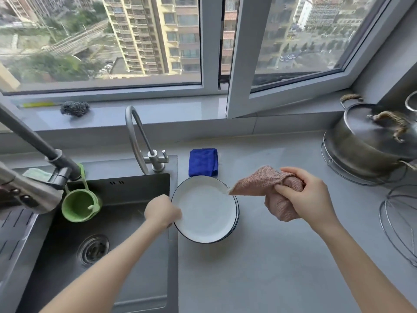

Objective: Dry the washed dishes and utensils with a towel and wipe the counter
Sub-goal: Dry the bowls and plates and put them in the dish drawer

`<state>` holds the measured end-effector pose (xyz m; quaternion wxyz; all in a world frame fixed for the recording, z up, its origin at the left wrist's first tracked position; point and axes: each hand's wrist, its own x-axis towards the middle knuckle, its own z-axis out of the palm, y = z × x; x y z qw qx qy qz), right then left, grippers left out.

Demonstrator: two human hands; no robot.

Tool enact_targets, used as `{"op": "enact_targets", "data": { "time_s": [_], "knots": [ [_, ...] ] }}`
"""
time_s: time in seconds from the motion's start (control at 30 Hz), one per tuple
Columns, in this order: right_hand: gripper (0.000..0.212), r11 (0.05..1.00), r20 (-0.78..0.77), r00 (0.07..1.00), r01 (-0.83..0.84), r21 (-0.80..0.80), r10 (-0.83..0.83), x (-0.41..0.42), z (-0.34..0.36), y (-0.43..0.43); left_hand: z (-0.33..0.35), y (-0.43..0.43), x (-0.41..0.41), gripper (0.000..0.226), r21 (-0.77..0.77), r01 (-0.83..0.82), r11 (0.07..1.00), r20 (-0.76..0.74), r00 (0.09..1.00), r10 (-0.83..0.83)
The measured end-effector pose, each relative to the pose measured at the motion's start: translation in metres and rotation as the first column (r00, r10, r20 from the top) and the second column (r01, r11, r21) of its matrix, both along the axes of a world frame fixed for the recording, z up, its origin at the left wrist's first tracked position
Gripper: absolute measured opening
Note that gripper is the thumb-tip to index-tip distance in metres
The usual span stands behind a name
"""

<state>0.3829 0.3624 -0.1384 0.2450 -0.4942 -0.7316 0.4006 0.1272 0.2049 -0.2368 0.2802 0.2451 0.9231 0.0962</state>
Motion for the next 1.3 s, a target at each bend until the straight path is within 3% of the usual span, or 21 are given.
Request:
{"op": "enact_targets", "data": {
  "time_s": [0.23, 0.33, 0.5, 0.63, 0.7, 0.83, 0.87, 0.93, 1.0, 1.1, 1.13, 1.23, 1.3],
  "knots": [
    [0.036, 0.999, -0.024, 0.998, 0.052, 0.012, -0.052, 0.001, 0.003, -0.004, 0.031, 0.011, -0.016, 0.017, 0.394, -0.249, 0.885, 0.366, 0.926, 0.097],
    [0.036, 0.998, -0.033, 0.997, 0.068, 0.013, -0.068, 0.000, 0.003, -0.006, 0.044, 0.016, -0.011, 0.038, 0.482, -0.203, 0.852, 0.284, 0.957, 0.068],
    [0.038, 0.993, -0.028, 0.996, 0.082, 0.082, -0.080, -0.004, 0.006, -0.017, 0.060, 0.018, 0.014, 0.024, 0.546, -0.002, 0.838, 0.023, 1.000, -0.012],
    [0.037, 0.949, -0.010, 0.998, 0.059, 0.310, -0.059, -0.012, 0.004, -0.031, 0.077, 0.020, 0.032, 0.014, 0.588, 0.113, 0.801, -0.126, 0.991, -0.046],
    [0.040, 0.903, 0.003, 0.997, 0.067, 0.424, -0.075, -0.018, 0.002, -0.037, 0.086, 0.023, 0.034, 0.015, 0.604, 0.109, 0.790, -0.131, 0.991, -0.036],
    [0.056, 0.857, -0.042, 0.998, 0.070, 0.511, -0.056, -0.052, -0.006, -0.052, 0.099, 0.027, 0.027, 0.013, 0.681, -0.141, 0.719, 0.172, 0.985, 0.029],
    [0.064, 0.887, -0.058, 0.997, -0.015, 0.461, 0.047, -0.065, -0.010, -0.058, 0.101, 0.028, 0.025, 0.014, 0.698, -0.225, 0.680, 0.281, 0.959, 0.029],
    [0.082, 0.938, -0.091, 0.951, -0.272, 0.214, 0.296, -0.087, -0.012, -0.072, 0.106, 0.026, 0.027, 0.023, 0.710, -0.349, 0.612, 0.449, 0.893, -0.012],
    [0.080, 0.917, -0.066, 0.918, -0.383, 0.113, 0.392, -0.096, -0.021, -0.077, 0.108, 0.023, 0.029, 0.026, 0.696, -0.399, 0.597, 0.524, 0.851, -0.043],
    [0.064, 0.849, 0.216, 0.954, -0.287, 0.443, 0.209, -0.088, -0.039, -0.067, 0.108, 0.016, 0.026, 0.024, 0.650, -0.480, 0.589, 0.609, 0.793, -0.026],
    [0.064, 0.831, 0.302, 0.944, -0.269, 0.487, 0.129, -0.086, -0.042, -0.065, 0.108, 0.015, 0.026, 0.026, 0.626, -0.511, 0.589, 0.648, 0.761, -0.029],
    [0.073, 0.903, 0.363, 0.931, -0.132, 0.409, -0.029, -0.100, -0.047, -0.076, 0.111, 0.017, 0.036, 0.024, 0.613, -0.529, 0.586, 0.686, 0.725, -0.062],
    [0.080, 0.947, 0.284, 0.957, -0.039, 0.320, -0.057, -0.120, -0.042, -0.090, 0.113, 0.019, 0.048, 0.021, 0.619, -0.551, 0.560, 0.695, 0.716, -0.064]
  ]
}}
